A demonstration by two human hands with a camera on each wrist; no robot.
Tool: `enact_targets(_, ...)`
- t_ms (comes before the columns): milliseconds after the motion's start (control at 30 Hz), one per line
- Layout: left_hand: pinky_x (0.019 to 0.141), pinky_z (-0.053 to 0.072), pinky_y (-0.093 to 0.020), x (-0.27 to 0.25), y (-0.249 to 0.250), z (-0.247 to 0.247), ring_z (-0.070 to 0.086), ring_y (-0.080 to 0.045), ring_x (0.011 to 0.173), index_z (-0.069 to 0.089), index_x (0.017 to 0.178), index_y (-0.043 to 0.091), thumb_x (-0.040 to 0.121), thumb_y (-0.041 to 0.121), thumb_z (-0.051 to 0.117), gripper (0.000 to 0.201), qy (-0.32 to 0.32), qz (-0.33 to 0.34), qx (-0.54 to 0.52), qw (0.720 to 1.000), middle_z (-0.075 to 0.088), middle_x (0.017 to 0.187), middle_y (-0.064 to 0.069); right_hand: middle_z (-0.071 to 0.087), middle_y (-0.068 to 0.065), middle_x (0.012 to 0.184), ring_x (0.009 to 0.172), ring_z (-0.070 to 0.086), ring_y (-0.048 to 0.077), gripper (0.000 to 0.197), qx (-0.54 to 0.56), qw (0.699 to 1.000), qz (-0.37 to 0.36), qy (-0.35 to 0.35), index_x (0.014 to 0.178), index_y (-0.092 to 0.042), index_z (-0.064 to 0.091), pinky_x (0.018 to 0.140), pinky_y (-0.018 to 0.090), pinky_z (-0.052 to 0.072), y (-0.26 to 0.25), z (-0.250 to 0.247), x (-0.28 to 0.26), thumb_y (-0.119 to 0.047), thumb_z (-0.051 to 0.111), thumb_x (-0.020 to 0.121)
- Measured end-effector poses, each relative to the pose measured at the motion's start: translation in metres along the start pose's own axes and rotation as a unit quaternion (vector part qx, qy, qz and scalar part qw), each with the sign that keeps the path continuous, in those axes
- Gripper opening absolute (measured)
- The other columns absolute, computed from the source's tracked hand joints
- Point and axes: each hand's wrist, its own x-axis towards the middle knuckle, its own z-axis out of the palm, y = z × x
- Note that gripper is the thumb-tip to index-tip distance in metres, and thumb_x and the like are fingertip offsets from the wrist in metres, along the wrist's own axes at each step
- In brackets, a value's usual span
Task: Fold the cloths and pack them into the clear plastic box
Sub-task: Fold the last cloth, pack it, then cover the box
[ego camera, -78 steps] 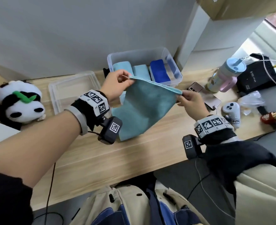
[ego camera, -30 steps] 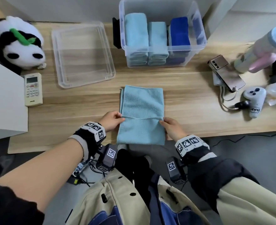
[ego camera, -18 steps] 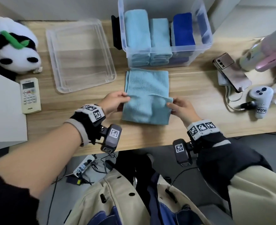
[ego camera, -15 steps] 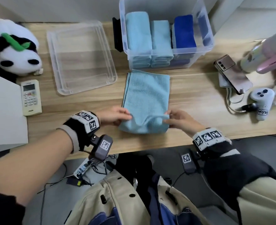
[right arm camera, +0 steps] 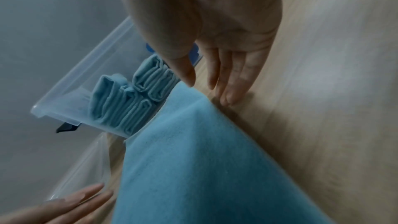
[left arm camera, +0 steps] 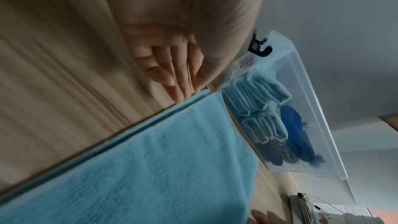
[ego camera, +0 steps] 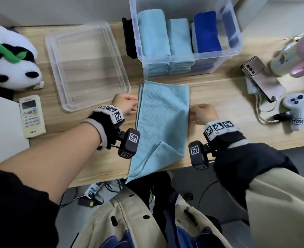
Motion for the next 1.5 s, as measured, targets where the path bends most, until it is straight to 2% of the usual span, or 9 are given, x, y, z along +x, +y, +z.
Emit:
enact_targets(133,0.035,0.040,-0.010,0.008,0.010,0.011,0.056,0.002,0.036,0.064,0.106,0.003,0.087,0.004,0.059,0.020,0.007,0.008,-0.012,1.000,0.062,0.074,-0.007,0.061,-0.002,0.052,0.054,0.056,0.018,0.024,0.026,0.998,0.036,0.050,0.068,-0.014,0.061,0.056,0.029,0.050,-0.011,0.012,0.015,-0.026,0.056,0.088)
enact_targets(333,0.041,0.035,-0.018,0.017,0.012,0.021,0.060,-0.011,0.057,0.064,0.105,0.009,0.084,0.025,0.066,0.026,-0.003,0.010,0.051,0.999,0.064,0.085,-0.006,0.052,-0.004,0.045,0.040,0.044,0.010,0.032,0.121,0.986,0.098,0.059,0.060,-0.015,0.054,0.037,0.017,0.035,-0.015,0.013,0.021,-0.029,0.061,0.088)
enact_targets(467,0.047,0.040,-0.020,0.021,0.011,0.022,0.058,-0.014,0.054,0.064,0.076,0.014,0.085,0.024,0.065,0.013,0.029,0.009,0.092,0.995,0.059,0.063,0.001,0.049,0.000,0.052,0.046,0.041,0.012,0.028,0.092,0.991,0.093,0.036,0.060,-0.016,0.055,0.040,0.020,0.034,-0.017,0.009,0.027,-0.026,0.068,0.082)
enact_targets(667,0.080,0.055,-0.032,0.024,0.010,0.020,0.065,-0.026,0.079,0.065,0.069,0.017,0.082,0.015,0.061,0.014,0.066,-0.005,0.139,0.988,0.070,0.080,-0.011,0.050,-0.002,0.054,0.029,0.041,0.000,0.026,-0.013,0.999,0.018,0.048,0.062,-0.019,0.053,0.031,0.010,0.031,-0.021,0.010,0.026,-0.023,0.072,0.078)
enact_targets(800,0.064,0.050,-0.021,0.025,0.011,0.021,0.062,-0.023,0.066,0.055,0.057,0.019,0.082,0.013,0.056,0.026,0.080,-0.007,0.154,0.985,0.057,0.054,0.000,0.050,-0.005,0.054,0.045,0.042,0.009,0.030,-0.081,0.994,-0.019,0.068,0.060,-0.022,0.049,0.034,0.010,0.032,-0.022,0.013,0.027,-0.030,0.073,0.077)
enact_targets(967,0.071,0.058,-0.030,0.027,0.006,0.017,0.065,-0.021,0.057,0.058,0.065,0.019,0.083,0.023,0.066,0.020,0.067,0.005,0.150,0.986,0.067,0.068,-0.006,0.049,-0.006,0.058,0.053,0.045,0.012,0.034,-0.137,0.986,-0.031,0.092,0.061,-0.020,0.045,0.049,0.024,0.035,-0.022,0.013,0.024,-0.036,0.070,0.078)
enact_targets(1067,0.061,0.055,-0.027,0.024,0.005,0.013,0.063,-0.015,0.051,0.058,0.066,0.018,0.082,0.029,0.068,0.022,0.049,0.005,0.133,0.990,0.066,0.067,-0.005,0.055,-0.003,0.057,0.051,0.050,0.013,0.035,-0.155,0.985,-0.022,0.072,0.068,-0.015,0.058,0.059,0.024,0.039,-0.021,0.010,0.018,-0.047,0.064,0.080)
enact_targets(1367,0.053,0.044,-0.024,-0.009,-0.026,0.010,0.054,-0.010,0.039,0.059,0.065,0.016,0.070,0.015,0.080,0.021,-0.028,-0.052,0.131,0.990,0.064,0.067,-0.007,0.059,0.002,0.044,0.031,0.052,0.004,0.024,-0.095,0.995,0.015,0.002,0.071,-0.003,0.068,0.032,0.014,0.035,0.010,0.001,-0.016,-0.023,0.067,0.083)
enact_targets(1500,0.054,0.045,-0.023,-0.018,-0.035,0.015,0.052,-0.007,0.036,0.057,0.062,0.018,0.071,0.013,0.078,0.023,-0.015,-0.046,0.145,0.988,0.060,0.061,-0.004,0.056,0.000,0.075,0.054,0.062,0.017,0.033,0.014,0.996,0.049,0.076,0.096,-0.009,0.045,0.048,0.026,0.050,0.025,0.008,-0.033,-0.020,0.072,0.080)
